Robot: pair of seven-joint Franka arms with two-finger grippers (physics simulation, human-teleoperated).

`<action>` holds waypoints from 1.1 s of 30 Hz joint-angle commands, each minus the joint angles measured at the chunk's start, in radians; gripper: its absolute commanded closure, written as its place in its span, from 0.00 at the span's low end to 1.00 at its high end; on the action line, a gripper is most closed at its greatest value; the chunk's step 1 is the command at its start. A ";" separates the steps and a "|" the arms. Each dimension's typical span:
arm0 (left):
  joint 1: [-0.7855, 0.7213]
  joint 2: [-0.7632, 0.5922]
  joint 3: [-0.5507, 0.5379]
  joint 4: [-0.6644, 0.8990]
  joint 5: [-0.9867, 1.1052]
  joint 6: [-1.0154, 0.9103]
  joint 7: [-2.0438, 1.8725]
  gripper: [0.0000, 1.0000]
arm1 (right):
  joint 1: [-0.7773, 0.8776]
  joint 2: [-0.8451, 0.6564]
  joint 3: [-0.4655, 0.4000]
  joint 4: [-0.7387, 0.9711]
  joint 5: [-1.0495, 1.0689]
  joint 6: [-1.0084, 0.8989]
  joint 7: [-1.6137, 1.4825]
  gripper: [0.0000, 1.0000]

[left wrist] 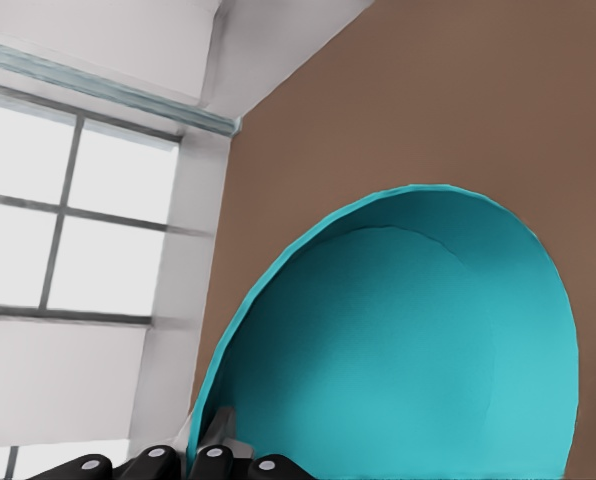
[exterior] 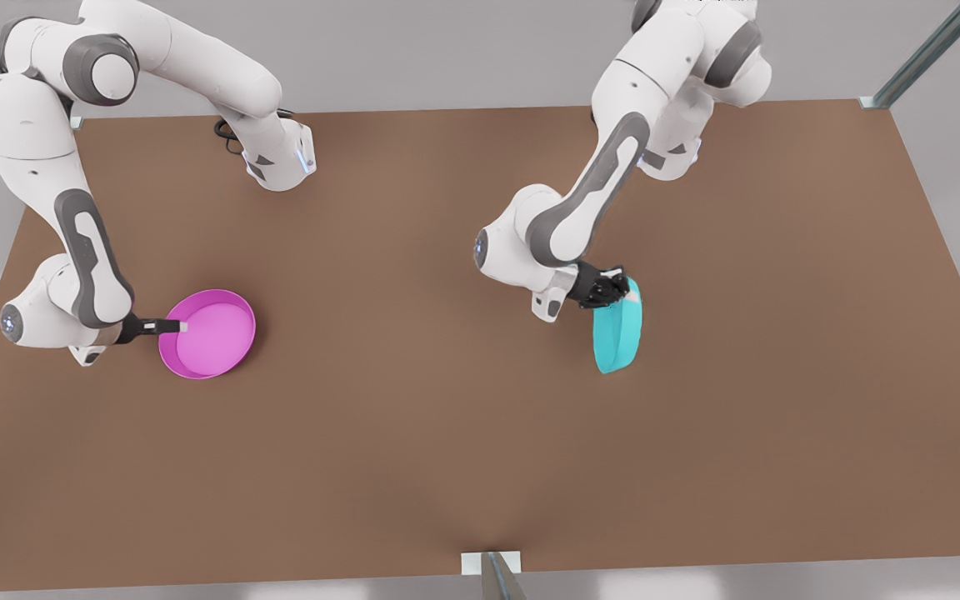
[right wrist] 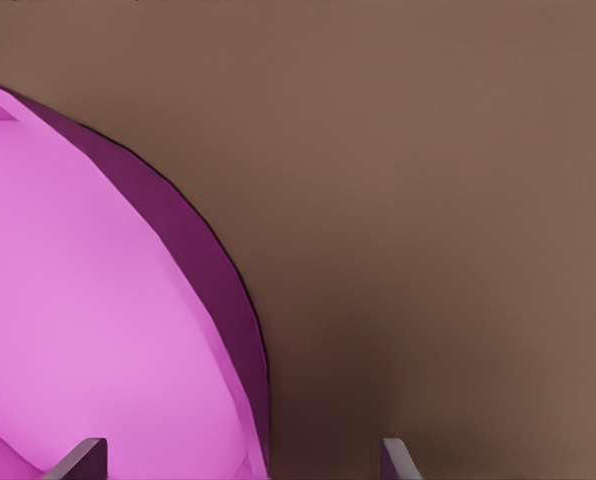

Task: Flip the blue plate over with the left arm, and stack the pink plate on top of the blue plate with the right arm

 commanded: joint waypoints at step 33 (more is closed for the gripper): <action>-0.314 0.386 -0.024 0.003 0.511 -0.405 -0.361 0.79 | 0.010 0.004 0.000 0.002 0.000 -0.001 -0.018 0.79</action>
